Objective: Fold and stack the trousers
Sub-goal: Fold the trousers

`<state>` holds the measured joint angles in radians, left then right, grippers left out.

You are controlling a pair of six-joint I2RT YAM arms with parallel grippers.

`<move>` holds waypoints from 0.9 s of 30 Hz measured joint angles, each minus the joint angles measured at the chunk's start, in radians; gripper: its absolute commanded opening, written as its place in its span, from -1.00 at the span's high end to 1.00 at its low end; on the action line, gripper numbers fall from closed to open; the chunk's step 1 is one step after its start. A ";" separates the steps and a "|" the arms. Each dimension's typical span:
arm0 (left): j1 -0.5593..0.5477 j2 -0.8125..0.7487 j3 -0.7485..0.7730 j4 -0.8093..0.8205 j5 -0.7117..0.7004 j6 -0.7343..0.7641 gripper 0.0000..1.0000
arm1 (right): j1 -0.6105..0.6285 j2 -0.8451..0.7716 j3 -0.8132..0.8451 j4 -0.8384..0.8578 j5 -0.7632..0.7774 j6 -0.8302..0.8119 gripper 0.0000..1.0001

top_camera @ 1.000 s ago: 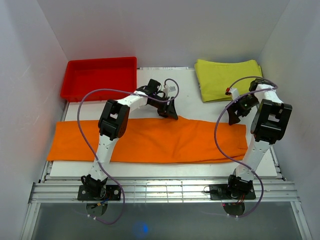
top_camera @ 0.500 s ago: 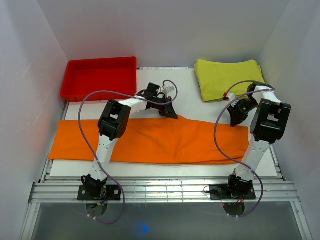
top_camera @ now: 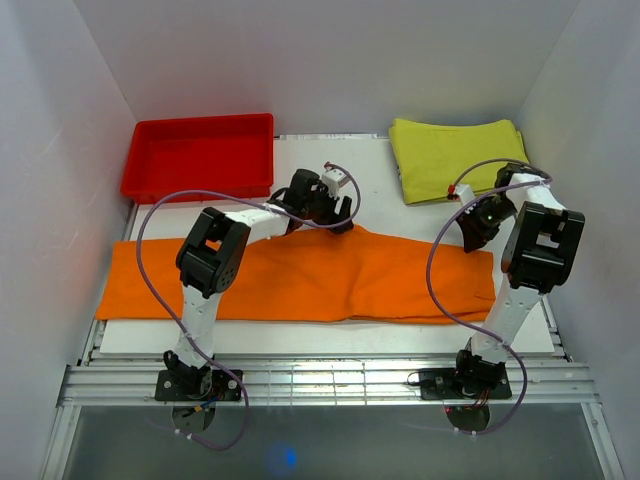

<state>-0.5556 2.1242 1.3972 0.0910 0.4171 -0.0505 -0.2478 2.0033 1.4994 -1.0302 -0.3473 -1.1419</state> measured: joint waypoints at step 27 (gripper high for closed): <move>0.861 -0.313 -0.053 -0.866 0.104 0.160 -0.87 | 0.204 -0.174 -0.309 0.022 0.081 0.343 -0.48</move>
<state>0.3054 1.8111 1.3445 -0.7746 0.5209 0.1097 -0.0437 1.8297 1.1900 -1.0080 -0.2665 -0.7990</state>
